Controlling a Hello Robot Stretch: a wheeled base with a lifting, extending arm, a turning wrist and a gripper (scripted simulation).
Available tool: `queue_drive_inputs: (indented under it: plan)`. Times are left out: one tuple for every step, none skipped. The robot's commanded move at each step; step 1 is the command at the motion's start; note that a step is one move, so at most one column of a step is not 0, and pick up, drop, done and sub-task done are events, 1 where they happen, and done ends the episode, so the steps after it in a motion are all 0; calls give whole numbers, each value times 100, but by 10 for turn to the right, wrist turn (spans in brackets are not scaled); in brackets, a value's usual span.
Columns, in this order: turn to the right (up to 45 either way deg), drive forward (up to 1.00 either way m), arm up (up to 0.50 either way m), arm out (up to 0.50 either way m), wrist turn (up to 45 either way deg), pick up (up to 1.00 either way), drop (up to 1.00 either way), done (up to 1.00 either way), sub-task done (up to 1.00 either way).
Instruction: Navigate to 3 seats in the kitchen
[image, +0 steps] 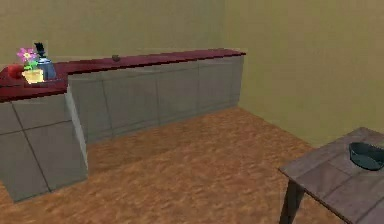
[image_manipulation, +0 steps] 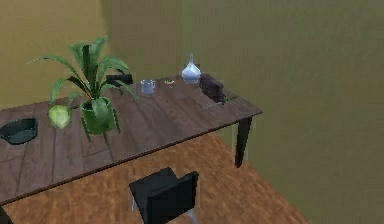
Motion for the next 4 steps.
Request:
queue_drive_inputs:
  plan:
    - [0, 100, 0, 0, 0, 0, 0, 0, 0]
    - [0, 35, 0, 0, 0, 0, 0, 0, 0]
    - [450, 0, 0, 0, 0, 0, 0, 0, 0]
    - [120, 0, 0, 0, 0, 0, 0, 0, 0]
